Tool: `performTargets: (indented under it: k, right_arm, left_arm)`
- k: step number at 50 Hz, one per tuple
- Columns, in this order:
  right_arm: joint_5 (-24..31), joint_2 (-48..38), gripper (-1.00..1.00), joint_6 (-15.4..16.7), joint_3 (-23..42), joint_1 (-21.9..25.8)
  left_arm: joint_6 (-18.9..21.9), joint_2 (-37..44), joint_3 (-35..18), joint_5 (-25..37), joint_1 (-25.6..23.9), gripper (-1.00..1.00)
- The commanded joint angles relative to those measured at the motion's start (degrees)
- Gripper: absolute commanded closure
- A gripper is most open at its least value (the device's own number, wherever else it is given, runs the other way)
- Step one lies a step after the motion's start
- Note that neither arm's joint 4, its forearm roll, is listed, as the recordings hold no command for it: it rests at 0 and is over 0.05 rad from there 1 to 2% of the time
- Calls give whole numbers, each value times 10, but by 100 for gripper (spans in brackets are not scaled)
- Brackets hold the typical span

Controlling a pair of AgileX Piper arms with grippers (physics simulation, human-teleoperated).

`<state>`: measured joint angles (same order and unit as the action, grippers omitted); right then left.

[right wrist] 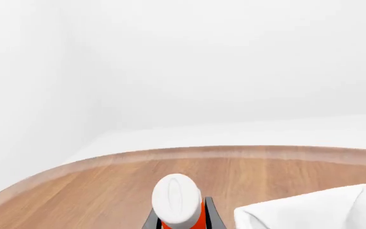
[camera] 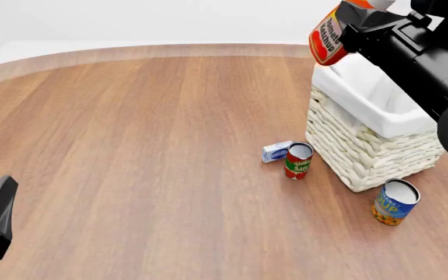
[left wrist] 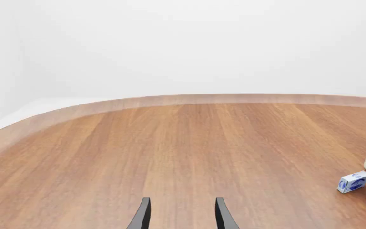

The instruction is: Pick up the ketchup, and put it in the basket.

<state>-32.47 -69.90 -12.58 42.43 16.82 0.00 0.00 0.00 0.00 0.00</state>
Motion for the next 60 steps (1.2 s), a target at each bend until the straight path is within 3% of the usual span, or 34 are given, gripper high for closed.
performTargets:
  k: [1, 20, 35, 60]
  right_arm:
    - [10, 41, 100, -7, -17, -74]
    - [24, 49, 100, 7, -25, -147]
    - [58, -16, 100, 20, 12, -173]
    - [44, -99, 100, 44, 23, -219]
  left_arm:
    - [0, 0, 0, 0, 0, -100]
    - [0, 0, 0, 0, 0, -100]
    - [0, 0, 0, 0, 0, -100]
    - [0, 0, 0, 0, 0, -100]
